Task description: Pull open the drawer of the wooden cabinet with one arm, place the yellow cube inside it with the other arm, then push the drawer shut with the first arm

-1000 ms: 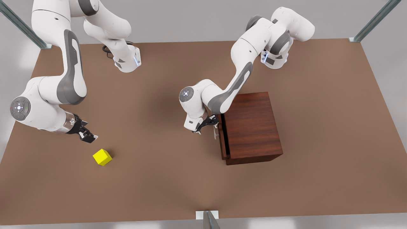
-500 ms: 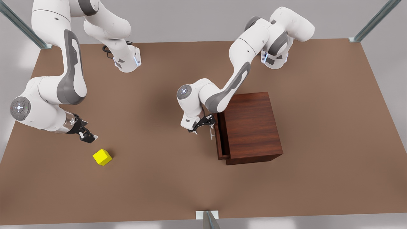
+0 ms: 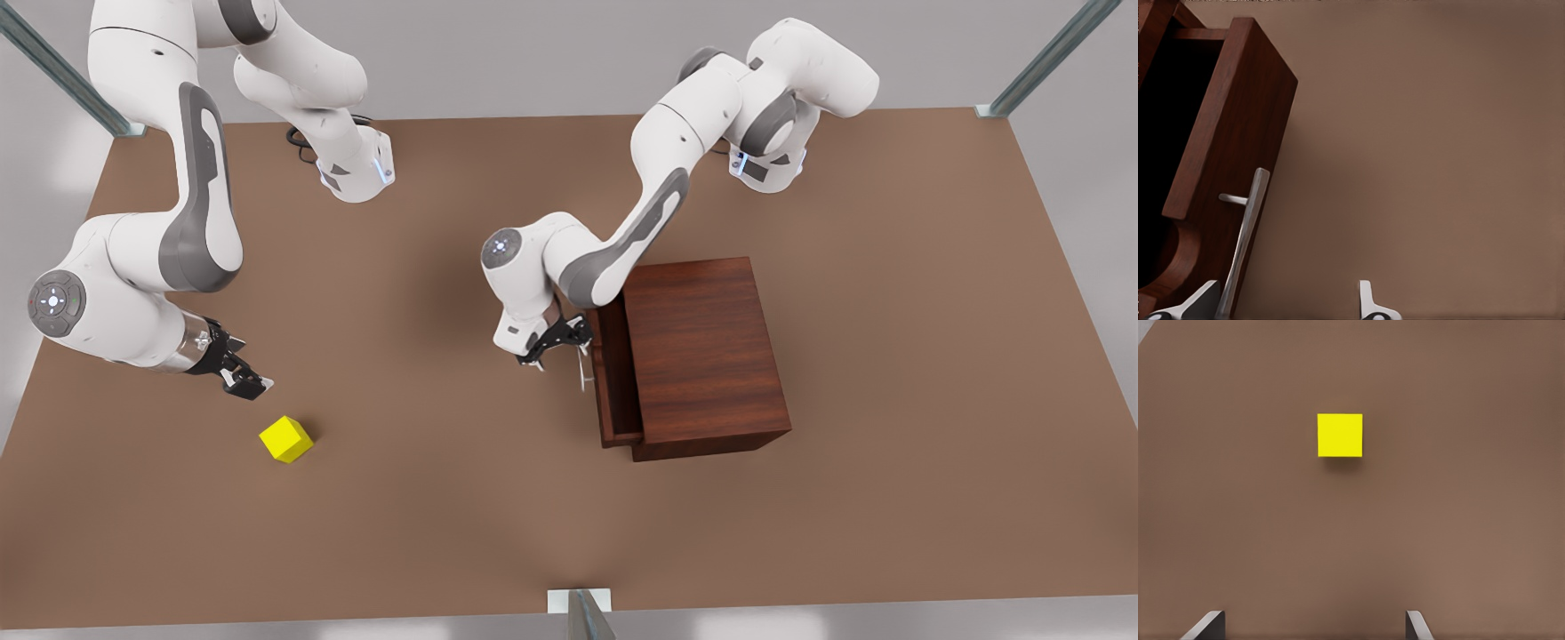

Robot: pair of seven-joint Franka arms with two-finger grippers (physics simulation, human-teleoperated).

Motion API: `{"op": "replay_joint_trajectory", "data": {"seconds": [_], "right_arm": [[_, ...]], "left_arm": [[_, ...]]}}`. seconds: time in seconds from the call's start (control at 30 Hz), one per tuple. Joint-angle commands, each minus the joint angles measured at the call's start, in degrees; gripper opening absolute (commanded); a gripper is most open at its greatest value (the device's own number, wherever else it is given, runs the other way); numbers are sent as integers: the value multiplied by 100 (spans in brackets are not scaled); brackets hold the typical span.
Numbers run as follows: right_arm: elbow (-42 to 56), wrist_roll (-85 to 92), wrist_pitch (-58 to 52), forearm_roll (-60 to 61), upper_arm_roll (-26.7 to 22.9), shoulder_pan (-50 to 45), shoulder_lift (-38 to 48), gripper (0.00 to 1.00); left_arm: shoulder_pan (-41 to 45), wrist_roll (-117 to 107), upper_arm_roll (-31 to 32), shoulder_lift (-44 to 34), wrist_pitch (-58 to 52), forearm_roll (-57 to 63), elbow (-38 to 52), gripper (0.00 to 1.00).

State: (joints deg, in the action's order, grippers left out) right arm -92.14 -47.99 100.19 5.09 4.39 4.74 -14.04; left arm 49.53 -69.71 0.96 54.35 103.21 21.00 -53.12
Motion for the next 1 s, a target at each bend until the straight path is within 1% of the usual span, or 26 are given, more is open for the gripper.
{"op": "replay_joint_trajectory", "data": {"seconds": [0.0, 0.07, 0.17, 0.27, 0.37, 0.63, 0.93, 0.97], "right_arm": [[3, -17, 0, 1, 1, 1, 6, 100], [3, -17, 0, 1, 1, 1, 6, 100], [3, -17, 0, 1, 1, -8, 6, 100], [3, -17, 0, 1, 1, 1, 6, 100], [3, -17, 0, 1, 1, 1, 6, 100], [3, -26, 0, 1, 1, -8, 6, 100], [3, -26, 0, -8, 1, -8, 6, 100], [3, -26, 0, -8, 1, 1, 6, 100]], "left_arm": [[4, 2, 27, -21, -477, -17, 232, 100], [39, -60, 98, -38, -618, -70, 443, 100], [66, -341, 98, 6, -468, -79, 452, 100], [66, 195, 63, 15, -723, 0, 443, 100], [145, 28, 10, 199, -635, 150, 443, 100], [189, -253, -17, 322, -416, 211, 443, 100], [549, -2248, -34, 331, -108, 202, 654, 100], [567, -2275, -17, 261, -362, 123, 925, 100]]}}
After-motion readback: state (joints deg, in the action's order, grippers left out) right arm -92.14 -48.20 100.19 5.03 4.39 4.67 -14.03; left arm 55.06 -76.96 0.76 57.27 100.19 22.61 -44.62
